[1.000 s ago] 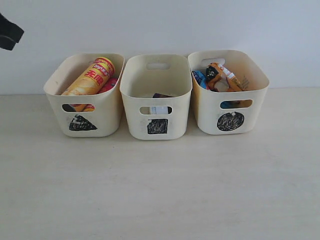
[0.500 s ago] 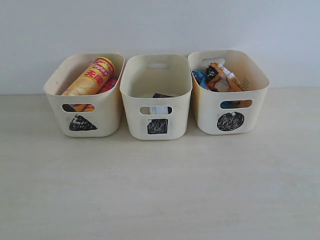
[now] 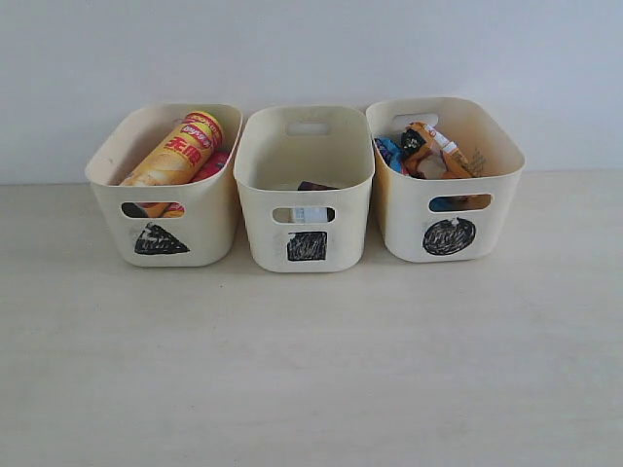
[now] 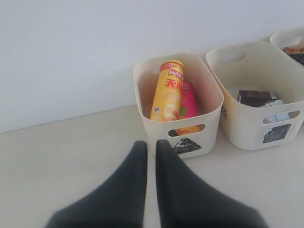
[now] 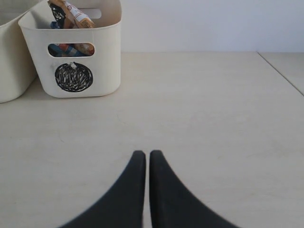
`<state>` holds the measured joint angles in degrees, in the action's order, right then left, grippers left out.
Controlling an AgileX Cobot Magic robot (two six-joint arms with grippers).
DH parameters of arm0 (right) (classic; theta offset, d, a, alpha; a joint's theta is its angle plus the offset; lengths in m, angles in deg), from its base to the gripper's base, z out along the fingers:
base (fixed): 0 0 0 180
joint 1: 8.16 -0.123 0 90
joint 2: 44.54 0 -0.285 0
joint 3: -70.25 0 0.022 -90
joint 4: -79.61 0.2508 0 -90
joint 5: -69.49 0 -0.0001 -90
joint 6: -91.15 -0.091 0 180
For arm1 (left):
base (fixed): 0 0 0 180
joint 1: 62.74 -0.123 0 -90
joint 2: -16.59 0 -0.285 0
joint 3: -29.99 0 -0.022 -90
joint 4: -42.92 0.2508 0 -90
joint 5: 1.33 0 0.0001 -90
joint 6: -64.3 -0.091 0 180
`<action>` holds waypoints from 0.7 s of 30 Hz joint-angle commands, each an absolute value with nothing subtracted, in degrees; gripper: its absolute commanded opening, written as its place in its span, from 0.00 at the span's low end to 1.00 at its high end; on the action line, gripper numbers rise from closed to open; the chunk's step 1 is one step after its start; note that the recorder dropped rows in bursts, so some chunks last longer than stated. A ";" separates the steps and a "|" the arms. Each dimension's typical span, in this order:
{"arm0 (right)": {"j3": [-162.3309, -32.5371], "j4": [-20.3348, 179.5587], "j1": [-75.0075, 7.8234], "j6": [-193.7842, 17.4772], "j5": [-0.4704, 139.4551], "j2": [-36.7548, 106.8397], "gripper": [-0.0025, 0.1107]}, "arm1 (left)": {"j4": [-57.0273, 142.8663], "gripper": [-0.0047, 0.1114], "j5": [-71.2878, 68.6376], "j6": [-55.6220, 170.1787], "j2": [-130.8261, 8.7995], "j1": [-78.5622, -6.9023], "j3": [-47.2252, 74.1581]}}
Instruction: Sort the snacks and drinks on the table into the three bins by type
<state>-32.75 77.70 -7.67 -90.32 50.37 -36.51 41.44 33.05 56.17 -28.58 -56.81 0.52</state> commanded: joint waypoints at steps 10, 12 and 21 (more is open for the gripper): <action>-32.54 77.77 -7.51 -90.18 50.99 -36.75 0.02 | 40.87 0.07 29.28 56.72 -9.69 -56.97 -10.83; -32.54 77.77 -7.51 -90.18 50.99 -36.75 0.02 | 40.87 0.07 26.36 56.72 -9.07 -56.97 -12.64; -32.54 77.77 -7.51 -90.18 50.99 -36.75 0.02 | 41.20 0.07 13.64 52.61 -8.72 -56.97 -22.68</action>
<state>-32.75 77.70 -7.67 -90.32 50.48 -36.51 41.44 16.86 54.83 -8.89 -56.81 -20.25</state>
